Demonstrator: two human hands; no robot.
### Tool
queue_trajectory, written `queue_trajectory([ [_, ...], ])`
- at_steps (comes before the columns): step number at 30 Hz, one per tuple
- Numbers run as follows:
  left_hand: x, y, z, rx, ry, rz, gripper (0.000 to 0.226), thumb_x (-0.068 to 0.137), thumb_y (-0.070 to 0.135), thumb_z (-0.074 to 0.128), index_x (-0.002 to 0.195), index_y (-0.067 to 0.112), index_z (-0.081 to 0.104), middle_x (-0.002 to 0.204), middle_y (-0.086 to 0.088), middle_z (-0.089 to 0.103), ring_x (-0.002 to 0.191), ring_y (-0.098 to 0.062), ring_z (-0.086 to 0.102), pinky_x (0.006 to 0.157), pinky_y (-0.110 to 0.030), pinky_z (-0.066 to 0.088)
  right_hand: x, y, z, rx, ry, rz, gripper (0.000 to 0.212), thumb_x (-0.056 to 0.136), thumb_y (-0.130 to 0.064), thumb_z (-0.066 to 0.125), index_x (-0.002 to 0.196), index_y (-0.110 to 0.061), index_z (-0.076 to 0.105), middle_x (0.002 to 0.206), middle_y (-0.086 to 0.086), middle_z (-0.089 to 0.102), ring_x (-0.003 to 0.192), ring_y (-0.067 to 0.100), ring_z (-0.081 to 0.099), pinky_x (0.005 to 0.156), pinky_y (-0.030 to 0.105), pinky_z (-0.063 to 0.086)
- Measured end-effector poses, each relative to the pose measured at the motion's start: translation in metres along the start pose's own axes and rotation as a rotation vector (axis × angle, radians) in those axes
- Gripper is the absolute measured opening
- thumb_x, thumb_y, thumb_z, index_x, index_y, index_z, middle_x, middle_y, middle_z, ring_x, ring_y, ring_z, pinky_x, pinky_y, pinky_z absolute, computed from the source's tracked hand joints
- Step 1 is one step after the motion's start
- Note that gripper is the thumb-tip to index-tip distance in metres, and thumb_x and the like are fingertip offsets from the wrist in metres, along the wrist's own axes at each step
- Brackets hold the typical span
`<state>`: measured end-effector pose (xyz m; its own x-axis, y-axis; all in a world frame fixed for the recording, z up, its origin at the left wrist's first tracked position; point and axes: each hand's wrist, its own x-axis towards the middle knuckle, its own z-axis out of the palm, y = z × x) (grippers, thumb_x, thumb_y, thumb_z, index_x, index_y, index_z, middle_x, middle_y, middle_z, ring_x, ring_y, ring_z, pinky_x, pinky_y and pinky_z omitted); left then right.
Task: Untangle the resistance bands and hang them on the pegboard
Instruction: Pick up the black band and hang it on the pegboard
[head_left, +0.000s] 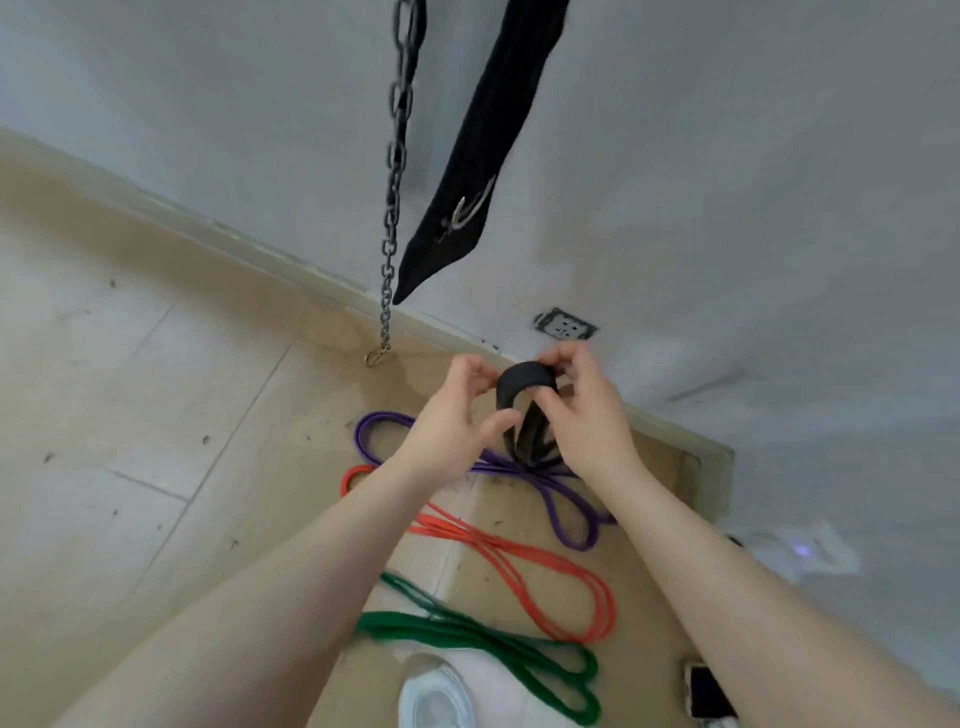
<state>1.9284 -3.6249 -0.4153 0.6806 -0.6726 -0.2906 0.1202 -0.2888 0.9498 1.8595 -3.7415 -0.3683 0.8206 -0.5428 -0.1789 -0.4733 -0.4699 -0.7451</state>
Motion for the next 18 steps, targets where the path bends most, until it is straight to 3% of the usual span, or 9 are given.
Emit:
queue_trajectory([
  [3,-0.037,0.101,0.001,-0.007,0.01,0.033,0.028,0.08,0.016,0.071,0.096,0.022,0.047,0.102,0.007,0.06,0.102,-0.011,0.057,0.092,-0.031,0.045,-0.034,-0.072,-0.082,0.081,0.08,0.005,0.038,0.085,0.0,0.057,0.085,-0.036,0.044,0.089,-0.017,0.055,0.079,0.003,0.052,0.066,0.011,0.04],
  [6,-0.076,0.206,-0.006,-0.015,0.035,0.112,0.03,0.08,0.013,0.071,0.082,0.03,0.046,0.086,0.009,0.06,0.086,-0.014,0.059,0.08,-0.022,0.046,-0.068,-0.148,-0.156,0.124,0.108,-0.018,0.037,0.085,-0.002,0.059,0.084,-0.036,0.043,0.089,-0.018,0.055,0.078,0.0,0.052,0.066,0.007,0.039],
  [9,-0.118,0.3,-0.014,0.03,0.05,0.214,0.028,0.083,0.014,0.067,0.083,0.032,0.046,0.082,0.011,0.06,0.084,-0.016,0.061,0.07,-0.013,0.043,-0.102,-0.215,-0.22,0.141,0.188,-0.052,0.036,0.083,-0.004,0.063,0.084,-0.035,0.044,0.088,-0.018,0.055,0.084,0.007,0.054,0.069,0.014,0.04],
  [12,-0.156,0.379,-0.022,0.038,0.035,0.295,0.016,0.087,0.017,0.063,0.091,0.025,0.051,0.082,0.006,0.063,0.076,-0.014,0.06,0.062,-0.008,0.042,-0.135,-0.268,-0.271,0.163,0.27,-0.072,0.029,0.081,-0.006,0.067,0.091,-0.023,0.046,0.086,-0.018,0.053,0.087,0.009,0.053,0.07,0.024,0.038],
  [15,-0.183,0.445,-0.025,0.039,0.014,0.36,0.014,0.086,0.019,0.064,0.088,0.028,0.054,0.086,0.005,0.065,0.085,-0.015,0.062,0.072,-0.019,0.046,-0.164,-0.31,-0.312,0.218,0.353,-0.104,0.031,0.08,-0.011,0.07,0.096,-0.019,0.044,0.087,-0.016,0.052,0.085,0.002,0.052,0.069,0.02,0.037],
  [18,-0.201,0.497,-0.022,0.054,-0.02,0.438,0.012,0.087,0.016,0.063,0.09,0.025,0.055,0.089,0.006,0.066,0.088,-0.015,0.063,0.077,-0.025,0.048,-0.187,-0.339,-0.347,0.296,0.366,-0.143,0.026,0.082,-0.014,0.069,0.087,-0.023,0.046,0.087,-0.008,0.056,0.082,0.005,0.053,0.071,0.014,0.039],
])
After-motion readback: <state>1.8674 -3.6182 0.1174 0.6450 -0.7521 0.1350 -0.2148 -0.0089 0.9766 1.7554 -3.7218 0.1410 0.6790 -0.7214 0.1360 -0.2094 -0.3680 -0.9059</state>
